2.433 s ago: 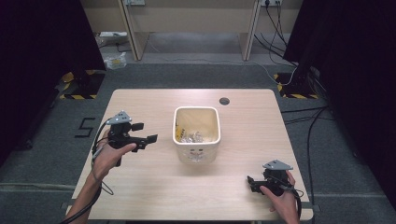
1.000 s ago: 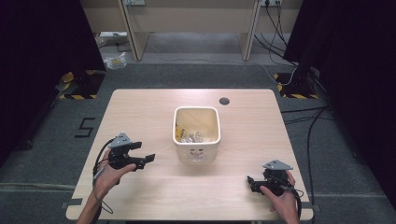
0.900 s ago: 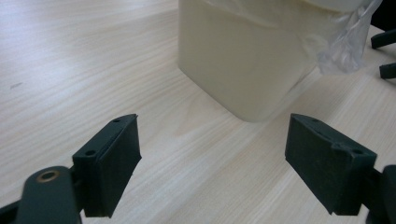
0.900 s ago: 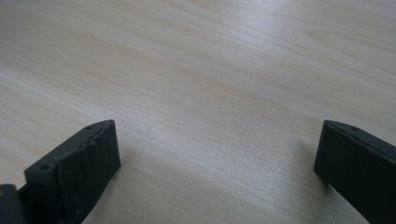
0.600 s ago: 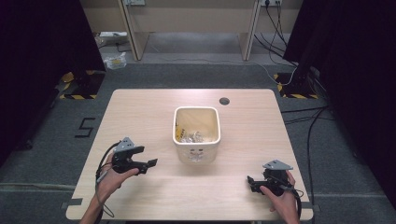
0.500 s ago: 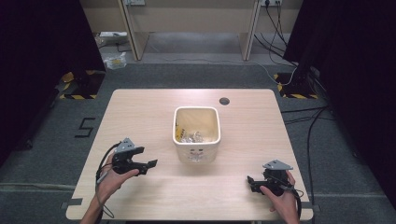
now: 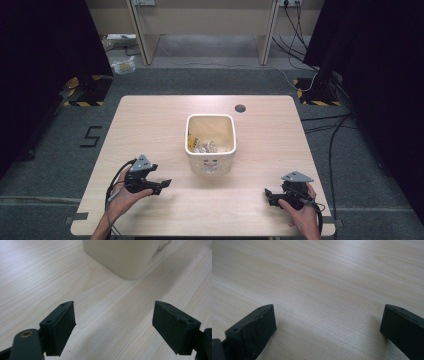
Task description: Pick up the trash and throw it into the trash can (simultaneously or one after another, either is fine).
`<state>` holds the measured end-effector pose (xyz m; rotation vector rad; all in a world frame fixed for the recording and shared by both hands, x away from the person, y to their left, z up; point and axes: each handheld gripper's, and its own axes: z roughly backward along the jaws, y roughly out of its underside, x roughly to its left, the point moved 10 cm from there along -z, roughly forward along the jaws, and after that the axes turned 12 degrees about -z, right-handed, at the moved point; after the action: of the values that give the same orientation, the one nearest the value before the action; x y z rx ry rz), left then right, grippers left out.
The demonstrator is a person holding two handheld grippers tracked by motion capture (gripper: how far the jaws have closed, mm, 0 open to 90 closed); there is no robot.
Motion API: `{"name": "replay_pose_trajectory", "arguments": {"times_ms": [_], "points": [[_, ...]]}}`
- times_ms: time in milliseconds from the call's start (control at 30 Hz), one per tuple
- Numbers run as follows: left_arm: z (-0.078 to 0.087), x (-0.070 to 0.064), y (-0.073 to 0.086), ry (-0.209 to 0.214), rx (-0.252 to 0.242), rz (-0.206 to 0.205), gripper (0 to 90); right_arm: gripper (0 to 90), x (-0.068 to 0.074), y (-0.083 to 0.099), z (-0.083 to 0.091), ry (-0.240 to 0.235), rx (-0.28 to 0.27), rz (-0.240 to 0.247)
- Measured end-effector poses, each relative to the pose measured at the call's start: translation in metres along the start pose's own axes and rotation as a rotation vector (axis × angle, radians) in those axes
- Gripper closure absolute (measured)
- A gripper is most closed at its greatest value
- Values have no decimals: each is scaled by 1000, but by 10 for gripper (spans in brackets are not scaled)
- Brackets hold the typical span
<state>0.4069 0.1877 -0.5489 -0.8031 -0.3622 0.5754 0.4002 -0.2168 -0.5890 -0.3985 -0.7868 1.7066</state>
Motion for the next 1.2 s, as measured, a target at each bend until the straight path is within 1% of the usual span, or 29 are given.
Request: {"name": "replay_pose_trajectory", "arguments": {"times_ms": [200,467,567,767,1000,1067,1167,1200], "points": [[-4,-7,10,4,32,-19,182,3,0,0,0,0,0,0],[-6,-14,21,4,66,-34,182,3,0,0,0,0,0,0],[-7,-15,26,-5,80,-41,184,3,0,0,0,0,0,0],[-5,-16,36,-2,87,-29,185,4,0,0,0,0,0,0],[2,-12,48,-24,91,-3,184,4,0,0,0,0,0,1],[3,-12,52,-29,98,-3,185,3,0,0,0,0,0,0],[4,-14,54,-35,90,1,183,3,0,0,0,0,0,0],[5,-15,55,-44,96,-7,183,3,0,0,0,0,0,0]]}}
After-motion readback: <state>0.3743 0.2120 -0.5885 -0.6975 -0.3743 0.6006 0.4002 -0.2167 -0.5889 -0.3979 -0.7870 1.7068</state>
